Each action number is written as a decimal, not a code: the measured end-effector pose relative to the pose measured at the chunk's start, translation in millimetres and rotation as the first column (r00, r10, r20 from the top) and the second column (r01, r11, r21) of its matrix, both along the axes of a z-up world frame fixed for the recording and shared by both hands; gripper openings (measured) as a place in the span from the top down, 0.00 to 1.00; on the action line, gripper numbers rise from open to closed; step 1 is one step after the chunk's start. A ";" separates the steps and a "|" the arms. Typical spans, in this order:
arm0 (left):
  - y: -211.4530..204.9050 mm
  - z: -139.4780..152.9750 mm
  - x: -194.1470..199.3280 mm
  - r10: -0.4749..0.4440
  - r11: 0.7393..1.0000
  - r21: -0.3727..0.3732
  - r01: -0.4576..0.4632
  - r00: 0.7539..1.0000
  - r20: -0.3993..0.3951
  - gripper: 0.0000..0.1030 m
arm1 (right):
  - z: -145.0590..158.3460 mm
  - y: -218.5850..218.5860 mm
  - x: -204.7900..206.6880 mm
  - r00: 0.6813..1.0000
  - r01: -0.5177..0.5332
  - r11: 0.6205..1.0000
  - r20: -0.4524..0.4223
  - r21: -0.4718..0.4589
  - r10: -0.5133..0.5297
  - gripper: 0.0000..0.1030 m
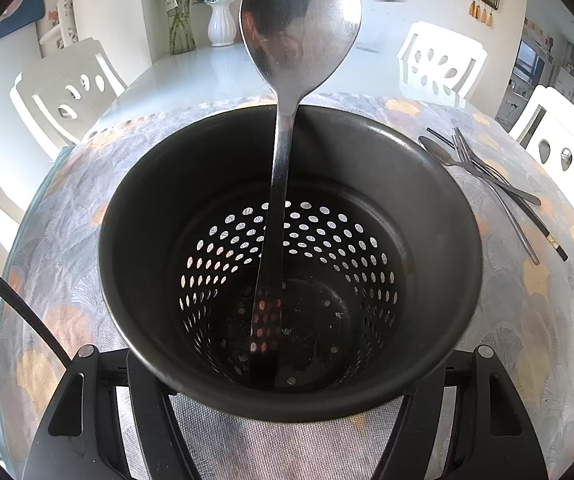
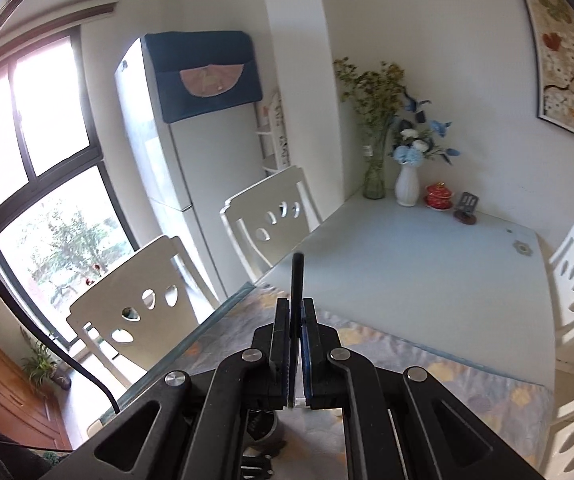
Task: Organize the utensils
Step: 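Lift the black chopsticks with the right gripper above the holder, then lower the chopsticks into the black holder and open the right gripper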
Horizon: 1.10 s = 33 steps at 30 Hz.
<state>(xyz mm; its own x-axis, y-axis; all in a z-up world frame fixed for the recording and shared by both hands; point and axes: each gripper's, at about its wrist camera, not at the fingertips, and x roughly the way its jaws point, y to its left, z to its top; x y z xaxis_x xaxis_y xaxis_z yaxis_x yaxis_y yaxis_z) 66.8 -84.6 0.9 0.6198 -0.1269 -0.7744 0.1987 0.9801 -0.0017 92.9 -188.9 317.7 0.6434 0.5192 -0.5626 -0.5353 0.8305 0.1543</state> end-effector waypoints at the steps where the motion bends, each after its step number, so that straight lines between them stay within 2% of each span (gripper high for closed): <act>1: -1.9 0.0 -1.0 0.000 1.000 0.006 0.000 1.000 0.000 0.33 | -2.7 4.2 2.3 1.000 -0.007 1.000 -0.007 0.004 0.007 0.96; 19: -1.9 0.0 -1.5 0.002 1.000 0.013 -0.001 1.000 -0.001 0.33 | -48.5 32.7 17.4 0.987 -0.100 0.995 -0.127 0.022 0.102 0.96; 26: -2.3 -0.1 -1.5 0.002 1.000 0.013 -0.002 1.000 -0.001 0.33 | -58.9 7.7 21.1 0.976 -0.066 0.996 -0.203 0.064 0.078 0.91; 29: -1.8 -0.2 -1.6 0.002 1.000 0.012 -0.002 1.000 -0.001 0.33 | -55.0 -19.1 16.9 0.979 -0.010 0.997 -0.204 0.076 0.025 0.84; 31: -1.8 0.0 -1.7 0.002 1.000 0.011 -0.002 1.000 -0.002 0.33 | -49.6 -40.2 10.9 0.983 0.047 0.997 -0.181 0.064 -0.034 0.71; 33: -2.2 0.0 -1.5 0.002 1.000 0.012 -0.002 1.000 -0.002 0.33 | -41.5 -67.4 0.8 0.983 0.134 0.990 -0.132 0.038 -0.128 0.40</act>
